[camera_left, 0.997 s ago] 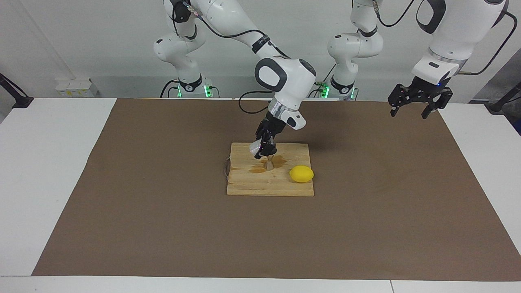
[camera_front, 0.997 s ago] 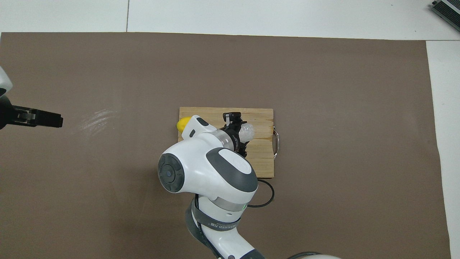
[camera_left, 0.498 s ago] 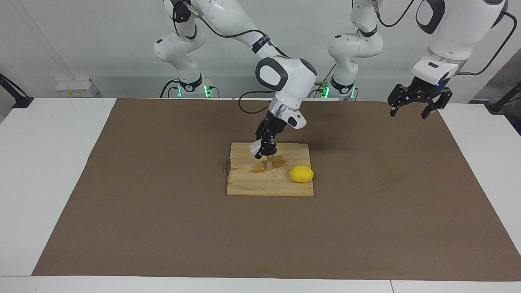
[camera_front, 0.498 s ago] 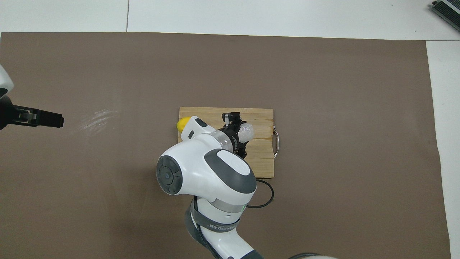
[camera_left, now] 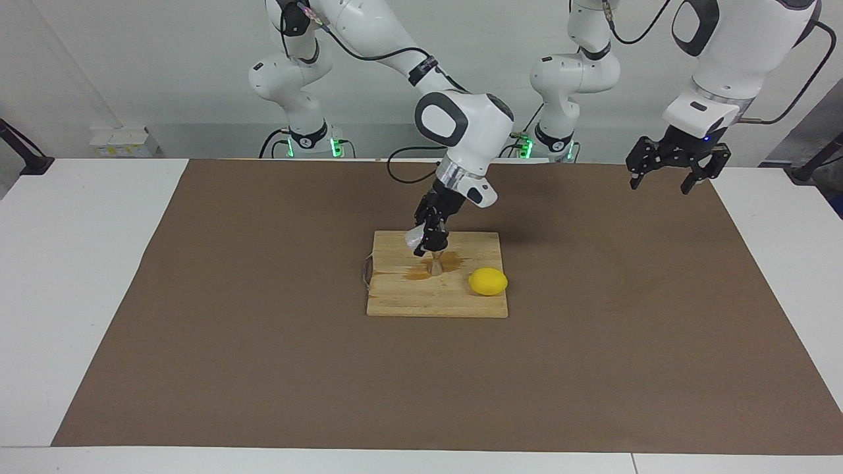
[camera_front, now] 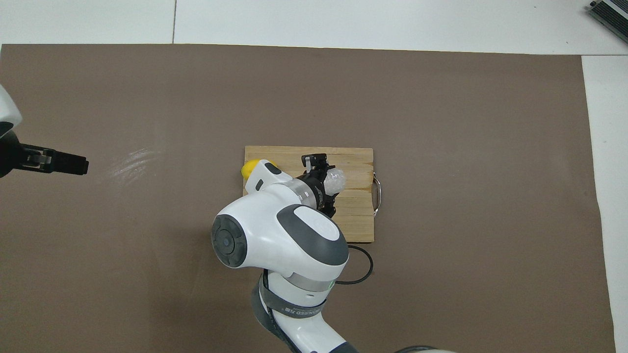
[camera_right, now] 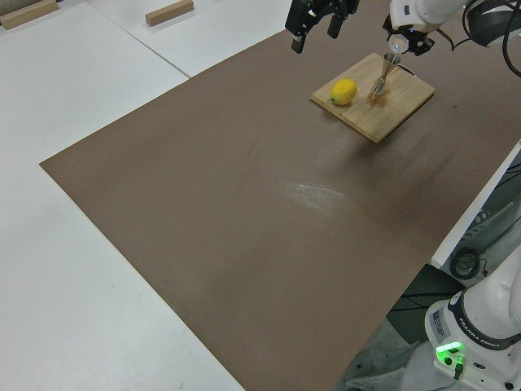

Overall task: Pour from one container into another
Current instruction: 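Hold the white cup tipped over the metal cup with the right gripper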

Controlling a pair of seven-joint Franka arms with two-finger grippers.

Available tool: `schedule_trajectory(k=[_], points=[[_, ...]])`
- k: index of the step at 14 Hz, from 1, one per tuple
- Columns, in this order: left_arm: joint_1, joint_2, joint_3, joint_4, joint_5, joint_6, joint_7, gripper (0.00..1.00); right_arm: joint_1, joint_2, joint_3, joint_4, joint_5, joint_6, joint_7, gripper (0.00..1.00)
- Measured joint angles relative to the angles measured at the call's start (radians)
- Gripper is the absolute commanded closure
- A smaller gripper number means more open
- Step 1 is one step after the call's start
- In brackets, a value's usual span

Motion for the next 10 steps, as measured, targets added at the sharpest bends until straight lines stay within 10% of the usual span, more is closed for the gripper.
schedule_trajectory(k=[10], points=[[0.0,0.0,0.001,0.0,0.0,0.0,0.002,0.0,0.015,0.0,0.0,0.0,-0.018,0.0,0.0,0.43]])
